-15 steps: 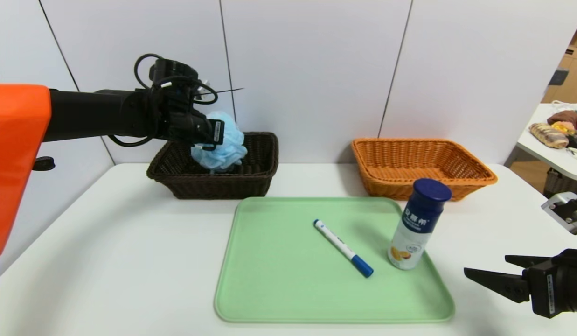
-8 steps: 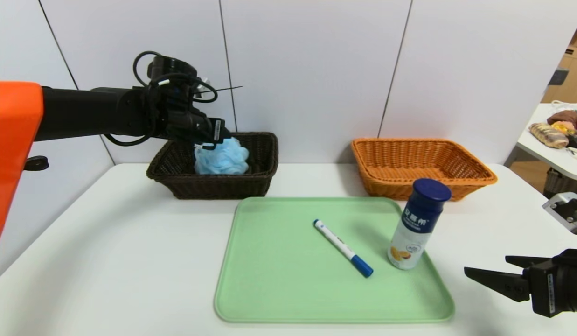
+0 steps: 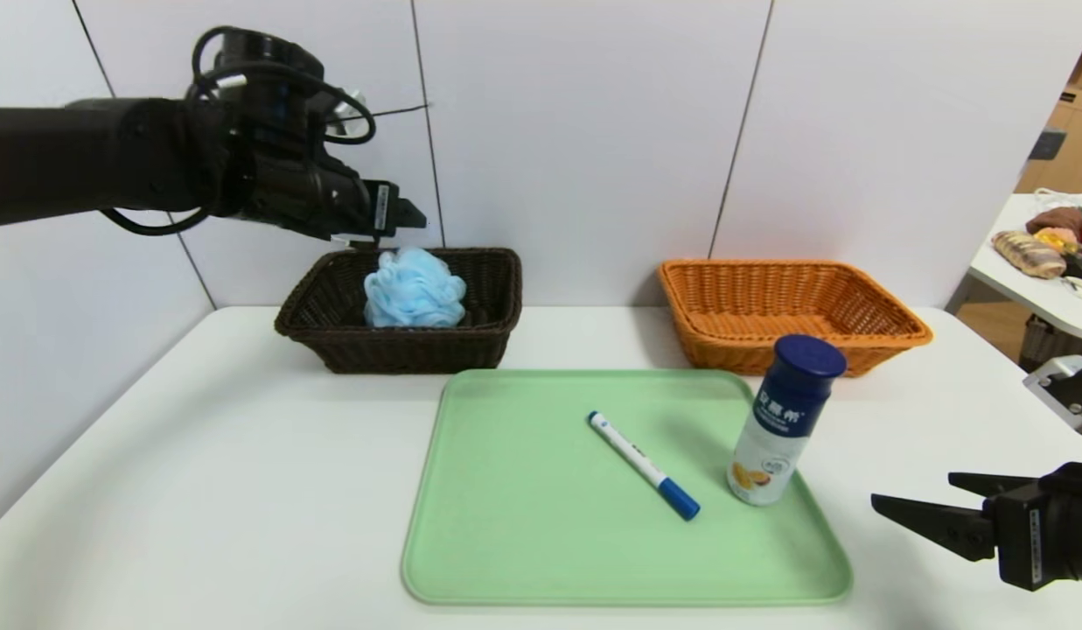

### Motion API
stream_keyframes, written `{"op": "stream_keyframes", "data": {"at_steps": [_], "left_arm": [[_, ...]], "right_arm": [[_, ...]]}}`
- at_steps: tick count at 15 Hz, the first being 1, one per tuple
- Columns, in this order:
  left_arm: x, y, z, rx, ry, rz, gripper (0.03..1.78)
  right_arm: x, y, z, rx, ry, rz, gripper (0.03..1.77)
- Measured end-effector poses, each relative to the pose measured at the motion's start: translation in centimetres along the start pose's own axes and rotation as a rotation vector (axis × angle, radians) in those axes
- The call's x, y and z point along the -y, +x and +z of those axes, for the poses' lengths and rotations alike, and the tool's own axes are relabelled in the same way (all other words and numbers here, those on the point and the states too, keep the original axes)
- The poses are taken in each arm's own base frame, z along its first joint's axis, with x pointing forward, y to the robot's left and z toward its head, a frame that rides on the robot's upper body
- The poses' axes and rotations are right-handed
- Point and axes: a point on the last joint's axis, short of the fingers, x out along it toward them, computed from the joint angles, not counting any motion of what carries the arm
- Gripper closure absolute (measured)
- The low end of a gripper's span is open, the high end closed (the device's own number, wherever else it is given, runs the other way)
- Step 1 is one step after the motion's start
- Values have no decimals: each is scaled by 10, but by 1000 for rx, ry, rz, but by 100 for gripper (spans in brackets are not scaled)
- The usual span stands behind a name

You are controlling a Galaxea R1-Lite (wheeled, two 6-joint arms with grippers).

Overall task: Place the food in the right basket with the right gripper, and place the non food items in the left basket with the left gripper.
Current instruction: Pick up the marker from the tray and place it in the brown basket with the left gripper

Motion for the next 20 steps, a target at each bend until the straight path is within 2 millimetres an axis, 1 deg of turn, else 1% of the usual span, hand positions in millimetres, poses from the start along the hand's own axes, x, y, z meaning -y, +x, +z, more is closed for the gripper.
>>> {"op": "stream_keyframes", "data": {"at_steps": [2, 3, 5, 8, 11, 12, 16, 20], "left_arm": [[15, -29, 2, -47, 17, -43, 26], [24, -42, -2, -85, 27, -69, 24], [42, -60, -13, -144, 48, -121, 21], [74, -75, -33, -207, 47, -210, 18], [106, -78, -52, -281, 26, -273, 16], [119, -78, -59, -306, 15, -283, 15], [167, -70, -84, -357, 3, -211, 14], [199, -57, -100, -376, -35, -148, 12]], "right_arm": [[0, -1, 0, 7, -2, 1, 10], [-1, -2, 1, 10, -3, 1, 10], [-1, -2, 1, 12, -3, 0, 10], [-1, -3, 1, 14, -4, 1, 10], [-1, -2, 0, 12, -3, 2, 10], [-1, -2, 0, 11, -3, 2, 10], [-1, -2, -2, 3, 1, 3, 10], [-1, -1, -3, -2, 9, 6, 10]]}}
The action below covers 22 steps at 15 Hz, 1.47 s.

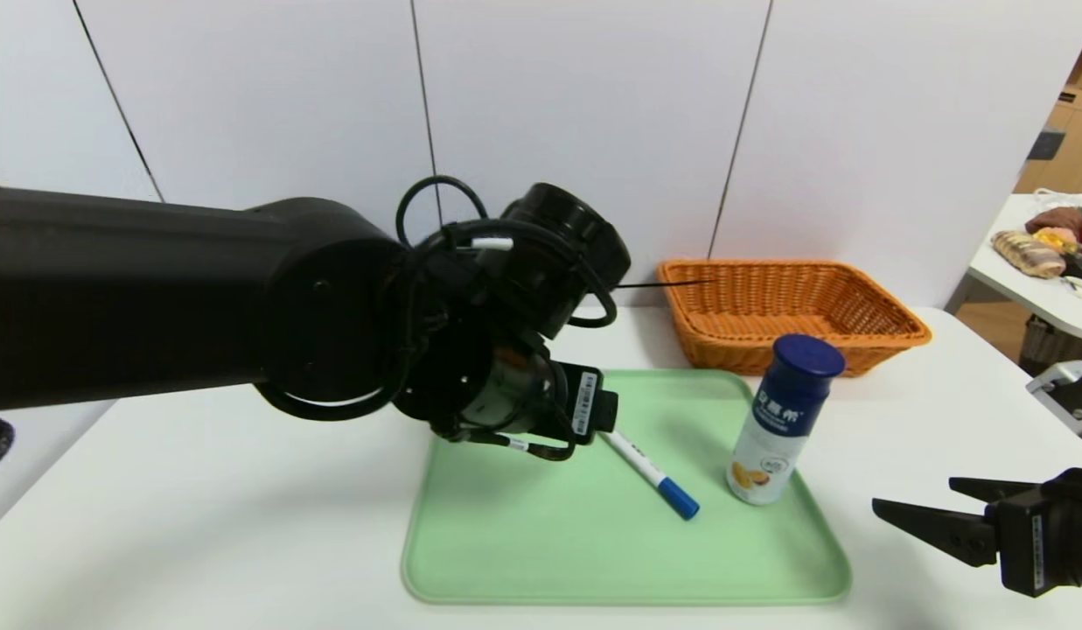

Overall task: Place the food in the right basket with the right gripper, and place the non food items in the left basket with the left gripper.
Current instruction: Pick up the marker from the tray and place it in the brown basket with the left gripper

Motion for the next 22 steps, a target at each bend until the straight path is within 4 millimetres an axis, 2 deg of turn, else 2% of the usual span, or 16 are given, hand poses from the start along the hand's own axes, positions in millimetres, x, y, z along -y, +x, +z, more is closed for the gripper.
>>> {"op": "stream_keyframes", "data": {"at_steps": [10, 16, 22], "left_arm": [[60, 58, -18, 51, -59, 132, 12], [71, 83, -23, 51, -126, 207, 12], [75, 98, -26, 19, -162, 249, 12]], "right_arm": [[1, 2, -8, 2, 2, -1, 10], [1, 4, -8, 2, 30, 4, 10], [1, 3, -7, 3, 30, 4, 10]]}}
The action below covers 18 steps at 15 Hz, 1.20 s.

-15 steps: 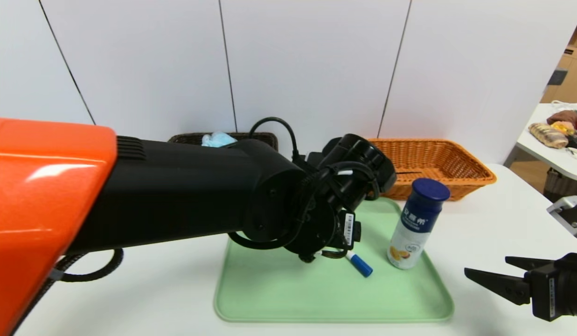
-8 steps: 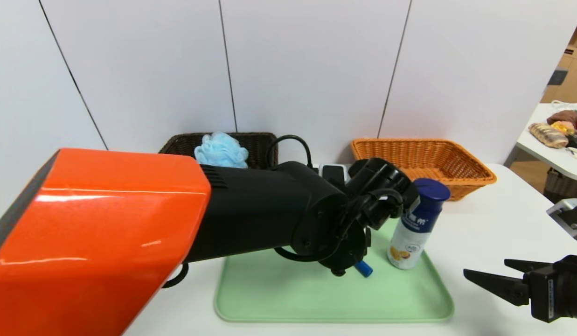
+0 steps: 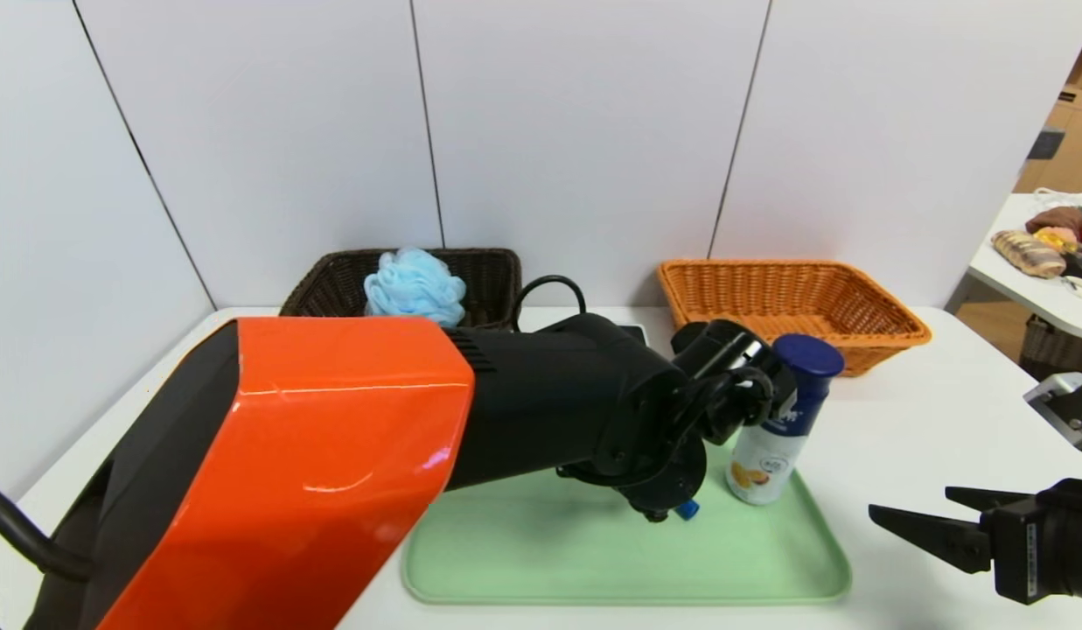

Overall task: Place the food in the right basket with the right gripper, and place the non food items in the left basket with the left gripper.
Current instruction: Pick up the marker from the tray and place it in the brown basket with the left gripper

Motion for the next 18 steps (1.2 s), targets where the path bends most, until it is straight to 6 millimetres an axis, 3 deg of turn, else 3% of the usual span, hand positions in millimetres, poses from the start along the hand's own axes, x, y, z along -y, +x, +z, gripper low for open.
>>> {"op": "stream_keyframes", "data": {"at_steps": [16, 18], "left_arm": [[4, 12, -7, -13, 11, 11, 13], [3, 12, -7, -13, 12, 11, 51]], "right_arm": [[0, -1, 0, 3, -1, 0, 10], [0, -1, 0, 4, -1, 0, 10]]}}
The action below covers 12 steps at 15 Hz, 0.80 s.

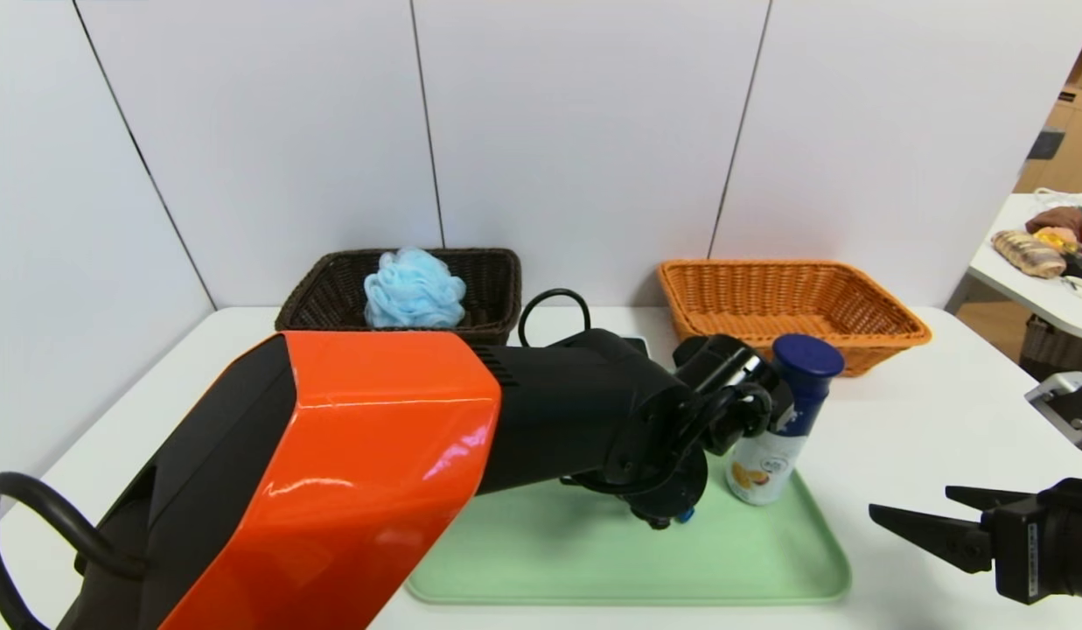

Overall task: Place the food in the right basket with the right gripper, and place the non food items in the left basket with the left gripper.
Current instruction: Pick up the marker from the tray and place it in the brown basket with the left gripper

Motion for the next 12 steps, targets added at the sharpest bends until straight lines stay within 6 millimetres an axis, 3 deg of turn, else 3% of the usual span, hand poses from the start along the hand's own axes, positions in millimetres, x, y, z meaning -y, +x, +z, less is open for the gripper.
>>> {"op": "stream_keyframes", "data": {"at_steps": [5, 6, 12], "left_arm": [[1, 3, -2, -8, 8, 3, 112], [1, 3, -2, -9, 9, 4, 165], [-1, 1, -1, -9, 7, 4, 164]], "right_arm": [[0, -1, 0, 4, -1, 0, 10], [0, -1, 0, 4, -1, 0, 10], [0, -1, 1, 6, -2, 0, 10]]}}
